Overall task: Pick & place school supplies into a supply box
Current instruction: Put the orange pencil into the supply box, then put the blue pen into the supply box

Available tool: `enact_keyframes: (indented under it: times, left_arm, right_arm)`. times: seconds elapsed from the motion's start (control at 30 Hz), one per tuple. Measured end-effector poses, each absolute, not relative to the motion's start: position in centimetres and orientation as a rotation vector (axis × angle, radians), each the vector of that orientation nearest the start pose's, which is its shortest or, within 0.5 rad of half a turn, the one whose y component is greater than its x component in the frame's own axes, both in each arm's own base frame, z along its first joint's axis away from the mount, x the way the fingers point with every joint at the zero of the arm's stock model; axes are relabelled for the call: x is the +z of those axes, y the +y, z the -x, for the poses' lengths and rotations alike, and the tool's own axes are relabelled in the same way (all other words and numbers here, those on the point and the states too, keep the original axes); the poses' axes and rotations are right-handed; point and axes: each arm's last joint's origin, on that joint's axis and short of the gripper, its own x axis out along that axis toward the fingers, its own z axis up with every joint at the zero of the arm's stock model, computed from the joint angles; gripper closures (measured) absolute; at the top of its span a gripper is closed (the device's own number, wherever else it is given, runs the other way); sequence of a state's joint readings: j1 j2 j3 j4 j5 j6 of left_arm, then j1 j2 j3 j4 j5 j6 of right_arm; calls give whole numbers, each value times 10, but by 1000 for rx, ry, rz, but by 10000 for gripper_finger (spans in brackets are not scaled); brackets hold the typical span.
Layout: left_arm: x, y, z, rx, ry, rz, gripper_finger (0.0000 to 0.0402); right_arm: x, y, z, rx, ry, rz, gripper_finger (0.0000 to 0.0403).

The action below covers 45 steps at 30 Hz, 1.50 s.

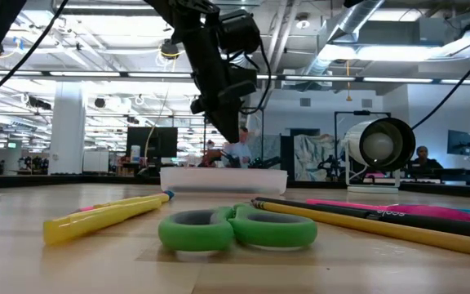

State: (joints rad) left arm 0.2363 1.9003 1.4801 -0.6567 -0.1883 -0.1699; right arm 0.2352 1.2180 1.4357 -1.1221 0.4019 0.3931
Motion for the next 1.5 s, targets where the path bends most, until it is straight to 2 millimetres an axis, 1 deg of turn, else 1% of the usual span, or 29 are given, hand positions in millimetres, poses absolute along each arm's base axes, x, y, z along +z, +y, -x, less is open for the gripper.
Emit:
enact_keyframes:
  times: [0.23, 0.37, 0.47, 0.57, 0.63, 0.7, 0.8, 0.93, 1.03, 1.13, 1.23, 1.3, 1.37, 1.5]
  left_arm:
    - [223, 99, -387, 475, 1052, 177, 346]
    - [223, 98, -387, 479, 1048, 206, 345]
    - [223, 95, -386, 408, 1059, 281, 345]
    - [230, 84, -387, 295, 1072, 339, 345]
    - [237, 70, -386, 234, 1085, 328, 344]
    - [245, 55, -384, 195, 1088, 272, 344]
    - [253, 33, -379, 147, 1116, 161, 344]
    - [264, 8, -369, 58, 1144, 30, 344]
    - [272, -4, -361, 13, 1132, -71, 344]
    - [275, -7, -354, 18, 1123, -151, 344]
    - [274, -2, -345, 46, 1130, -177, 344]
    - [271, 2, -339, 65, 1140, -180, 344]
    - [264, 5, -333, 77, 1163, -176, 344]
    - [254, 9, -321, 88, 1190, -159, 344]
  right_arm:
    - [388, 39, -210, -319, 811, -84, 285]
    - [388, 39, -210, -323, 809, -99, 285]
    - [387, 40, -208, -335, 825, -130, 285]
    - [380, 43, -210, -360, 854, -171, 285]
    - [367, 48, -211, -371, 893, -190, 285]
    - [352, 53, -212, -384, 909, -232, 285]
    - [321, 63, -218, -371, 928, -355, 285]
    - [287, 80, -226, -346, 842, -525, 285]
    - [266, 99, -227, -275, 763, -587, 285]
    - [243, 119, -227, -240, 722, -581, 285]
    - [225, 142, -229, -231, 725, -604, 285]
    - [209, 157, -228, -243, 777, -602, 285]
    - [195, 172, -231, -252, 798, -631, 285]
    - [177, 201, -242, -268, 805, -701, 285]
